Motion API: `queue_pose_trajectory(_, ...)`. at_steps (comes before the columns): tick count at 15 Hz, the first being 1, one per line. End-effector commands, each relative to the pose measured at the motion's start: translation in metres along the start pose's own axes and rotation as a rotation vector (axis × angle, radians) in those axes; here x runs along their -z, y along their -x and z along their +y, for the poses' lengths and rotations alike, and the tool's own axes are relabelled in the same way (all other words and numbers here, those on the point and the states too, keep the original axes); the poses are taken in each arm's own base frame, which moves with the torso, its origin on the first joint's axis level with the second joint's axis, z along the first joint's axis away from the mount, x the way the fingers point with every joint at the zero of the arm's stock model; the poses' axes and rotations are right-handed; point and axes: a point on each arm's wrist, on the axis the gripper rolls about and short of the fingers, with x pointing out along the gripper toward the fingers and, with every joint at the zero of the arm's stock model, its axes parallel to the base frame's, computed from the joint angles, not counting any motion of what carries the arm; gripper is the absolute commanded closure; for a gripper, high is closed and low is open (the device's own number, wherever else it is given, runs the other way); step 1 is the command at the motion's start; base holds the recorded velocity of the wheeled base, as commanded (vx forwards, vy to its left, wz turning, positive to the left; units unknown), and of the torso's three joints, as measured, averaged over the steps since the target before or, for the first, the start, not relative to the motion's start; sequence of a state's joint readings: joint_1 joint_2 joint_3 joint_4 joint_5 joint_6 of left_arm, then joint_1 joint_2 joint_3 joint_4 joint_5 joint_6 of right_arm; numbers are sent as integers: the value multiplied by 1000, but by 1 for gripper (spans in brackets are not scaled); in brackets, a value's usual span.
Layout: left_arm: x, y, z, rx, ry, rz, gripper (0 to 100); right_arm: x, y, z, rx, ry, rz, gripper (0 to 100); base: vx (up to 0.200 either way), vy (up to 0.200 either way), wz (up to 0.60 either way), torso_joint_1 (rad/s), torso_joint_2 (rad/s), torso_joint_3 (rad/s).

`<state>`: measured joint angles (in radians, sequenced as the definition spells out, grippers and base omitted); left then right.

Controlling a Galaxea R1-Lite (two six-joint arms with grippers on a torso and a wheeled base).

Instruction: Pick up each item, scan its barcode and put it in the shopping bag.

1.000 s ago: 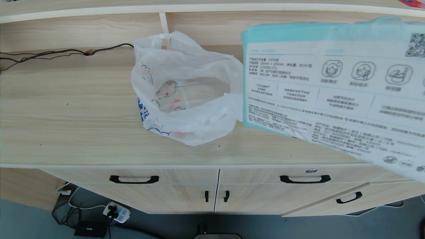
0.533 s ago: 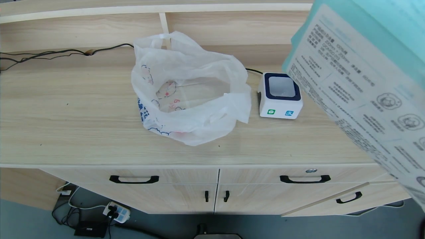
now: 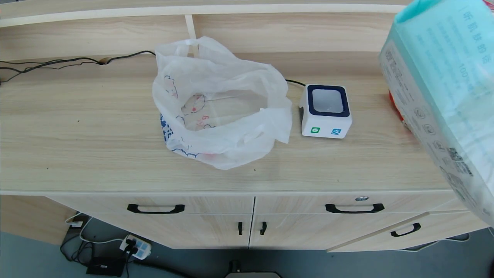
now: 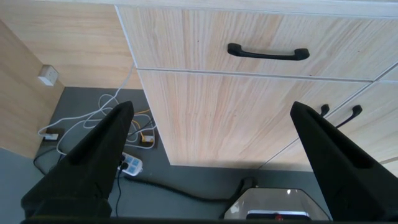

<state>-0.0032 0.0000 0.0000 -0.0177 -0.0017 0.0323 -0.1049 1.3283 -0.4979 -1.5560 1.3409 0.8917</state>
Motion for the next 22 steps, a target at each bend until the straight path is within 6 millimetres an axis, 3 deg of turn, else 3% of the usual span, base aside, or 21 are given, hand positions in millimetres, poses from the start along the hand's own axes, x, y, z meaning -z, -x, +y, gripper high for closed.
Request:
queue_pose_trajectory(1,0,0,0,0,0,1,0,-6,24,-21,153,93,-19,100,0,0,0,0,0,0)
queue_pose_trajectory(3,0,0,0,0,0,2,0,-15,23,-24,149,180,-17,100,0,0,0,0,0,0)
queue_pose_trajectory(5,0,0,0,0,0,1,0,-10,5,-23,51,160,-5,100,0,0,0,0,0,0)
queue_pose_trajectory(7,0,0,0,0,0,1,0,8,-28,-26,-112,82,26,100,0,0,0,0,0,0)
queue_pose_trajectory(10,0,0,0,0,-1,1,0,36,-50,-66,-152,51,58,100,0,0,0,0,0,0)
queue_pose_trajectory(12,0,0,0,0,-1,1,0,30,-56,-81,-141,102,39,100,0,0,0,0,0,0)
queue_pose_trajectory(14,0,0,0,0,0,1,0,21,-59,-84,-132,138,17,100,0,0,0,0,0,0)
queue_pose_trajectory(18,0,0,0,0,-1,1,0,20,-55,-77,-127,140,16,100,0,0,0,0,0,0)
queue_pose_trajectory(22,0,0,0,0,-1,1,0,65,-10,-40,14,-31,48,100,0,0,0,0,0,0)
